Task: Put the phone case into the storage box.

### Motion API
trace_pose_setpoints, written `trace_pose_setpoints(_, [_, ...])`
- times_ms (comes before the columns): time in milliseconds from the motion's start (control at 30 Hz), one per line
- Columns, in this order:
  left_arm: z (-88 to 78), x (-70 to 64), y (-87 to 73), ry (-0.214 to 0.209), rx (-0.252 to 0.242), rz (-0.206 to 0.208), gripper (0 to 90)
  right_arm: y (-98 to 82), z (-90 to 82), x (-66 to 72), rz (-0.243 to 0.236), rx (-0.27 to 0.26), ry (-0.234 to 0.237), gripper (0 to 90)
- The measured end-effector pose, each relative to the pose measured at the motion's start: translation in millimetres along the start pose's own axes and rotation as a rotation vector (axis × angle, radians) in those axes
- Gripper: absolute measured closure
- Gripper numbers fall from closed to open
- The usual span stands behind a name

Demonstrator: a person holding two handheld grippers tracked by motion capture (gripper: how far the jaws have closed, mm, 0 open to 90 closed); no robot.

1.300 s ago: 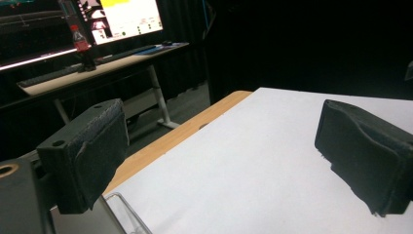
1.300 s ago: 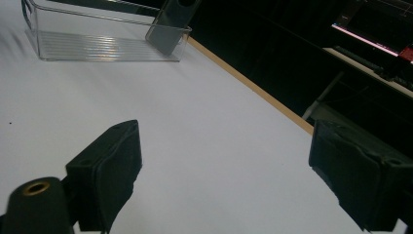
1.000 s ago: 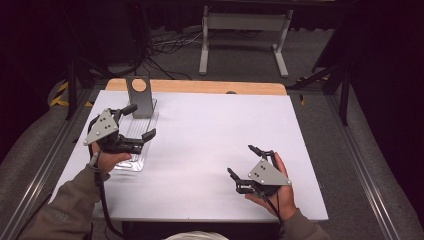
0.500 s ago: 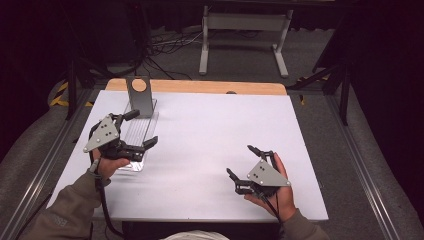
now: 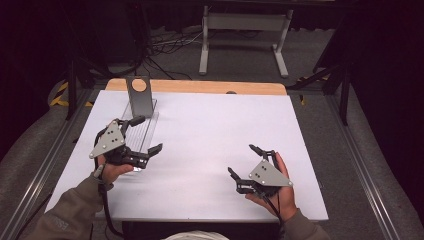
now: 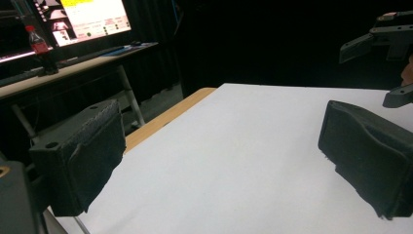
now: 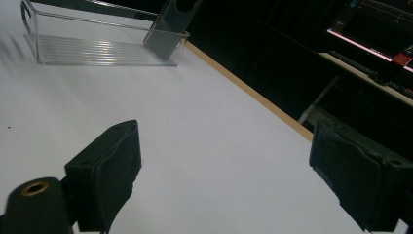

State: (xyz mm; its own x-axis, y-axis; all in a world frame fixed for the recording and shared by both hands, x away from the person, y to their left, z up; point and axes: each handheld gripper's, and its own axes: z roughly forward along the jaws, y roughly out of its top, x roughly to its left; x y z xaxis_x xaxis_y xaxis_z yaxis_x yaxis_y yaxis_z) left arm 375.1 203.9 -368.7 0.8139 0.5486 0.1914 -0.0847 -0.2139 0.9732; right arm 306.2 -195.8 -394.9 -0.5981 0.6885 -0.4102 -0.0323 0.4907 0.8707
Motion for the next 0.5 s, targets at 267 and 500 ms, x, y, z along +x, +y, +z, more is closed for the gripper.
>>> trace_pose_setpoints(267, [-3.0,-8.7,-2.3,-0.009,0.016,0.005,4.3,-0.6,-1.0,-0.1,0.002,0.006,0.002,12.2])
trace_pose_setpoints(500, [-7.7,-16.0,-8.0,-0.018,0.032,0.010,4.3,0.5,-4.1,0.8,0.011,0.001,0.000,12.1])
